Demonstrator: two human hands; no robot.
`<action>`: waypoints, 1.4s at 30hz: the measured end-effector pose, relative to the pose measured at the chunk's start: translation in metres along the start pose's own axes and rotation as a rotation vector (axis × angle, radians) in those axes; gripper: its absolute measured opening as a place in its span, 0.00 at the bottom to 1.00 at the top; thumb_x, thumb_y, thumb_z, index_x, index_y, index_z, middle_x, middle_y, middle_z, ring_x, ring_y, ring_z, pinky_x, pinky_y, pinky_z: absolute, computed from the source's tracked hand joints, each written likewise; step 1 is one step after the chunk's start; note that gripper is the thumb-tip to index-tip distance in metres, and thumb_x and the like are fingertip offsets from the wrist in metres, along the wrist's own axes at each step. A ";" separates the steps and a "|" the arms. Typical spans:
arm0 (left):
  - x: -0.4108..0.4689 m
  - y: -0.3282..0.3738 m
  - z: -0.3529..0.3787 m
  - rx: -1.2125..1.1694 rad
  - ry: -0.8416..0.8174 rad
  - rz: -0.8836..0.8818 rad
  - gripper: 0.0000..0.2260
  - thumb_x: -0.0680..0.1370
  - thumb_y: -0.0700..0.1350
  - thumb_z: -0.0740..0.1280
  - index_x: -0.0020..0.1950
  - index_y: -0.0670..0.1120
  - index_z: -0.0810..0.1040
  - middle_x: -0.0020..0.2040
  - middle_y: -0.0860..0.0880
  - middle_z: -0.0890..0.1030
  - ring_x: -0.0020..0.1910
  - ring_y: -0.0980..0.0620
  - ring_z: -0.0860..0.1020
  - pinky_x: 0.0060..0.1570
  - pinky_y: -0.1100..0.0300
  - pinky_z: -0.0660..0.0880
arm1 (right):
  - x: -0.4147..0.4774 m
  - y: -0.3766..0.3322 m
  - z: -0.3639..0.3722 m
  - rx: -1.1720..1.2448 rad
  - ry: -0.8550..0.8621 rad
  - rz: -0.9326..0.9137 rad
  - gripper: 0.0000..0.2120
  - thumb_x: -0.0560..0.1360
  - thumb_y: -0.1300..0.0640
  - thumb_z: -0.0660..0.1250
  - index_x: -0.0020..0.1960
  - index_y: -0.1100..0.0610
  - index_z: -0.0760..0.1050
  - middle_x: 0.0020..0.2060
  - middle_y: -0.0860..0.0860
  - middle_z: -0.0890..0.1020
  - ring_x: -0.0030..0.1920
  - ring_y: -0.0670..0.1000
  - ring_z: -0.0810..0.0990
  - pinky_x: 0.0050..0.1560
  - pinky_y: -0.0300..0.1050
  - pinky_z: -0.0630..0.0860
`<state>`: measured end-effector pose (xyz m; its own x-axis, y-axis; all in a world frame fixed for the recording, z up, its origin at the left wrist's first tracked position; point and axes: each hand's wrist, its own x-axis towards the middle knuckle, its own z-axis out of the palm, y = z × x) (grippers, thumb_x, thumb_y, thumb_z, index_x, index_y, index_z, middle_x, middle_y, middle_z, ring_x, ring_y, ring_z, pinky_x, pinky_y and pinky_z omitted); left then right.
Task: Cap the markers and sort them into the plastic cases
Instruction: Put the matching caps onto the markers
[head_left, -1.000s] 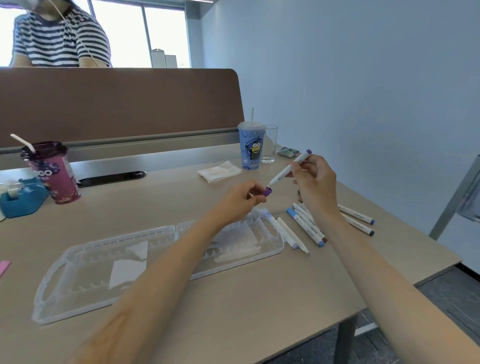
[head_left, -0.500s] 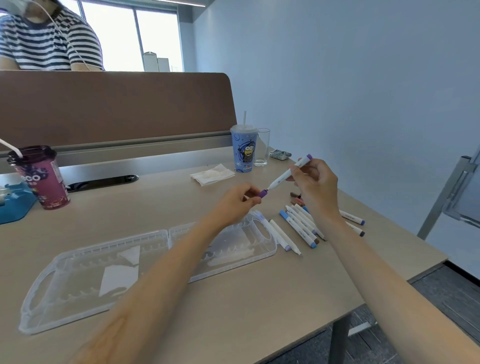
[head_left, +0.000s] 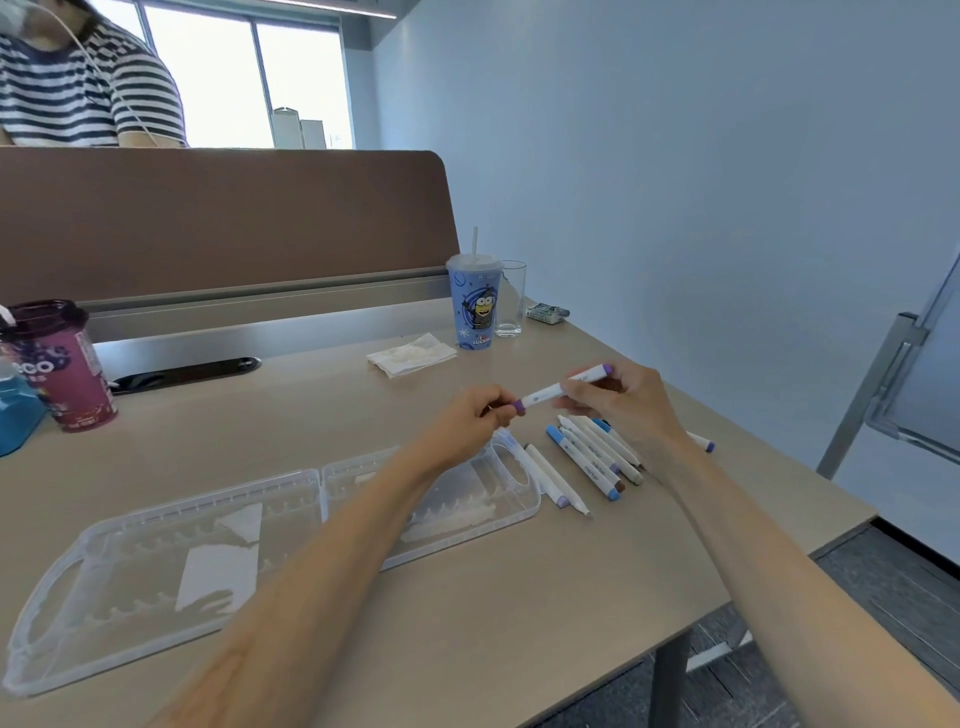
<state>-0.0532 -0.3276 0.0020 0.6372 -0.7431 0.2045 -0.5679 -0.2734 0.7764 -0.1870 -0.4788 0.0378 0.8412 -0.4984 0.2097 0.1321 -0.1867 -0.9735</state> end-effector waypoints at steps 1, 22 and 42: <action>0.001 0.001 0.002 0.010 -0.007 0.004 0.09 0.82 0.41 0.60 0.54 0.46 0.79 0.42 0.49 0.75 0.36 0.59 0.69 0.34 0.75 0.67 | -0.002 0.002 -0.002 0.003 -0.006 -0.003 0.03 0.74 0.65 0.71 0.47 0.64 0.80 0.40 0.58 0.86 0.43 0.54 0.86 0.49 0.44 0.82; 0.030 0.003 0.013 0.359 -0.191 0.079 0.16 0.76 0.47 0.70 0.62 0.51 0.72 0.51 0.55 0.76 0.45 0.54 0.74 0.45 0.63 0.70 | -0.008 0.042 -0.024 -0.832 -0.061 0.057 0.05 0.70 0.54 0.73 0.45 0.51 0.79 0.36 0.43 0.80 0.38 0.43 0.79 0.33 0.33 0.71; 0.034 0.012 0.030 0.657 -0.393 0.273 0.10 0.77 0.42 0.68 0.58 0.50 0.81 0.55 0.52 0.77 0.51 0.58 0.70 0.49 0.64 0.66 | -0.005 0.046 -0.059 -0.774 0.076 0.021 0.05 0.76 0.57 0.66 0.44 0.49 0.79 0.38 0.39 0.77 0.42 0.42 0.76 0.38 0.34 0.68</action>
<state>-0.0541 -0.3742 0.0005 0.2717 -0.9622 0.0174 -0.9447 -0.2632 0.1957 -0.2162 -0.5341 -0.0024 0.7976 -0.5595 0.2252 -0.3106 -0.7011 -0.6419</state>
